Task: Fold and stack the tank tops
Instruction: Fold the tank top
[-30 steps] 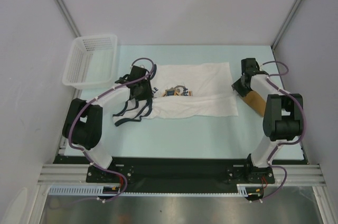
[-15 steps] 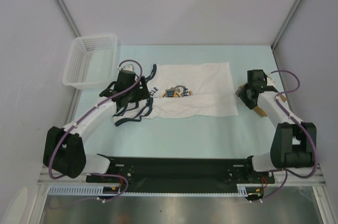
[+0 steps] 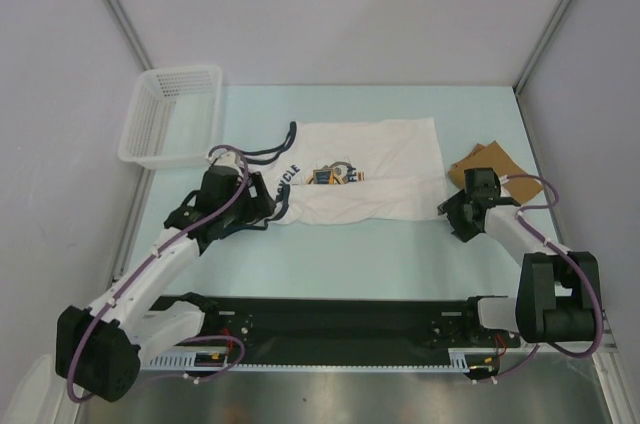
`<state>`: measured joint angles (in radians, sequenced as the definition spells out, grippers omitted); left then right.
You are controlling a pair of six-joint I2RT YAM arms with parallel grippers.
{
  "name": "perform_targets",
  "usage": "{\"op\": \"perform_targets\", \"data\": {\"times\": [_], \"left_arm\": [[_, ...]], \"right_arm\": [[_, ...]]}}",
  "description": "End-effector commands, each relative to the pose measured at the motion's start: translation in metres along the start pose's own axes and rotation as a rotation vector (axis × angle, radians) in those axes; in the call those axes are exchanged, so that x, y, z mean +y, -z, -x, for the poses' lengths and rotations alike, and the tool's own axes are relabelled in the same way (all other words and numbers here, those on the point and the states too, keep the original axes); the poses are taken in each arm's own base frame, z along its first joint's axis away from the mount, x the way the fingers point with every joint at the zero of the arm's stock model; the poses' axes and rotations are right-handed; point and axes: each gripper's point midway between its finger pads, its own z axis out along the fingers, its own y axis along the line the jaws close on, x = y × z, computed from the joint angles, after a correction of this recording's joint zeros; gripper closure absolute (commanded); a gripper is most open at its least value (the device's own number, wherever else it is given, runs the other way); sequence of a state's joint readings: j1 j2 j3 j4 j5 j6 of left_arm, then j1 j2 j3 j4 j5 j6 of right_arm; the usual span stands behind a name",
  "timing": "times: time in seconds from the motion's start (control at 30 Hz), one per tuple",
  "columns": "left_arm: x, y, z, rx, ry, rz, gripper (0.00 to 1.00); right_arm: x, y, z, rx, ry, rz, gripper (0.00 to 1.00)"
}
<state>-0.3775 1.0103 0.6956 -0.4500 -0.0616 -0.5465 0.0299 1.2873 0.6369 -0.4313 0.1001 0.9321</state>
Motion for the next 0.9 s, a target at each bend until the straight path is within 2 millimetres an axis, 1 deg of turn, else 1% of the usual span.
{"op": "perform_targets", "data": {"times": [0.0,0.03,0.07,0.1,0.13,0.17,0.23,0.27,0.33,0.37,0.43,0.47,0.5,0.57,0.63,0.77,0.87], "left_arm": [[0.003,0.007,-0.007,-0.006,0.063,-0.014,0.11],[0.005,0.01,-0.006,-0.023,0.081,-0.017,0.11],[0.011,0.007,-0.013,-0.015,0.101,-0.007,0.11],[0.015,0.007,-0.013,-0.02,0.14,-0.004,0.11],[0.017,0.009,-0.013,-0.028,0.158,-0.006,0.11],[0.023,0.007,-0.019,-0.021,0.176,0.003,0.07],[0.032,0.008,-0.017,-0.038,0.231,0.018,0.06],[0.038,0.007,-0.022,-0.032,0.246,0.033,0.03],[0.046,0.009,-0.02,-0.055,0.292,0.055,0.02],[0.05,0.009,-0.024,-0.054,0.308,0.066,0.02],[0.058,0.011,-0.021,-0.085,0.338,0.09,0.0],[0.061,0.011,-0.023,-0.085,0.349,0.099,0.0],[0.066,0.011,-0.021,-0.095,0.369,0.114,0.0],[0.071,0.01,-0.022,-0.095,0.394,0.132,0.0],[0.077,0.009,-0.022,-0.092,0.429,0.149,0.0],[0.086,0.003,-0.03,-0.068,0.487,0.181,0.01],[0.093,-0.003,-0.035,-0.079,0.57,0.197,0.07]], "right_arm": [[0.026,-0.003,0.014,-0.051,-0.07,0.084,0.38],[0.025,-0.008,0.015,-0.05,-0.075,0.07,0.39],[0.026,-0.011,0.016,-0.055,-0.081,0.067,0.41],[0.028,-0.013,0.02,-0.069,-0.098,0.065,0.43],[0.023,-0.02,0.019,-0.065,-0.104,0.033,0.45],[0.022,-0.023,0.02,-0.069,-0.114,0.019,0.5],[0.02,-0.029,0.02,-0.073,-0.121,0.002,0.58],[0.016,-0.033,0.018,-0.068,-0.123,-0.018,0.69],[0.007,-0.036,0.019,-0.07,-0.135,-0.049,0.9],[0.003,-0.035,0.019,-0.073,-0.143,-0.061,1.0],[-0.006,-0.033,0.021,-0.091,-0.144,-0.083,1.0],[-0.015,-0.032,0.025,-0.102,-0.158,-0.099,1.0],[-0.021,-0.027,0.029,-0.12,-0.166,-0.117,1.0],[-0.033,-0.024,0.035,-0.141,-0.173,-0.138,1.0],[-0.037,-0.019,0.041,-0.156,-0.184,-0.128,1.0],[-0.04,-0.018,0.045,-0.155,-0.181,-0.117,1.0],[-0.04,-0.021,0.045,-0.148,-0.183,-0.118,1.0]]}}
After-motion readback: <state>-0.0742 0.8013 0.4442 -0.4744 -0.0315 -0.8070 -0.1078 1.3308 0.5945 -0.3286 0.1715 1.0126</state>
